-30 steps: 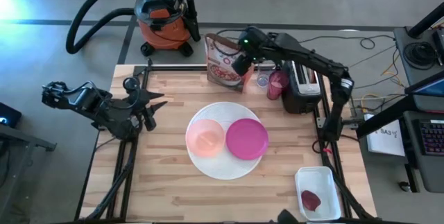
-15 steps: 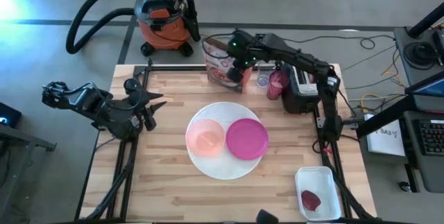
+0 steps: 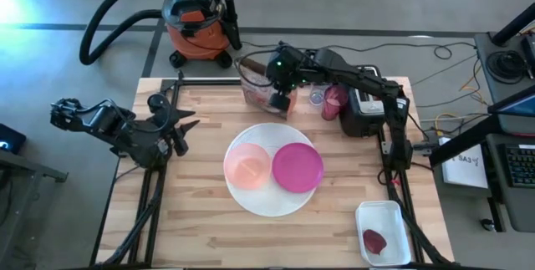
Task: Arrange a breakfast setting
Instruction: Move the cereal box to the top left of the table
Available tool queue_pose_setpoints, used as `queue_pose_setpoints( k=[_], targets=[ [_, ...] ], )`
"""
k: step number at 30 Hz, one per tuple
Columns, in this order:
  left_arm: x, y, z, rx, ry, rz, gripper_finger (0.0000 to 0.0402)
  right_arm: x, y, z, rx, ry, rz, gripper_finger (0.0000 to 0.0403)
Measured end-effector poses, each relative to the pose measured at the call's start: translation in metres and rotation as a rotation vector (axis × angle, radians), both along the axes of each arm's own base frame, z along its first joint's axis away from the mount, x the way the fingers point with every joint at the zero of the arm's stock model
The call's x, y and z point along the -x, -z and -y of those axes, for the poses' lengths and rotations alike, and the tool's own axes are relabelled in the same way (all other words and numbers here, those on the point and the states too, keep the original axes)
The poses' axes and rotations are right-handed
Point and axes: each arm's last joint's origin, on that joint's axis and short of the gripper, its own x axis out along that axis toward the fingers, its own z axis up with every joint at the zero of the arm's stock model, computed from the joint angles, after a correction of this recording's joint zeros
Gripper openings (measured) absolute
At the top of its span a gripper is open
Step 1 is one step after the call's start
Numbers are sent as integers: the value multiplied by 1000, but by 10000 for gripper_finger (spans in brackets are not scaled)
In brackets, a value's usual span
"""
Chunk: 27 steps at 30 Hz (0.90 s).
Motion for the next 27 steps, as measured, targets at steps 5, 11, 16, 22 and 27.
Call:
queue_pose_setpoints(
  k=[5, 11, 16, 22, 27],
  targets=[
    [-2, 0, 0, -27, -18, -7, 111, 2, 1, 5, -12, -25, -8, 8],
    [-13, 4, 3, -132, 11, -89, 111, -4, 1, -4, 1, -151, -2, 8],
    [-28, 7, 7, -297, 35, -192, 111, -6, 1, -8, 25, -273, -9, 8],
    [-43, 9, 9, -384, 73, -256, 111, -7, 0, -13, 18, -417, 3, 8],
    [-49, 11, 2, -390, 37, -287, 111, -7, 1, -15, 65, -545, -15, 8]
  ],
)
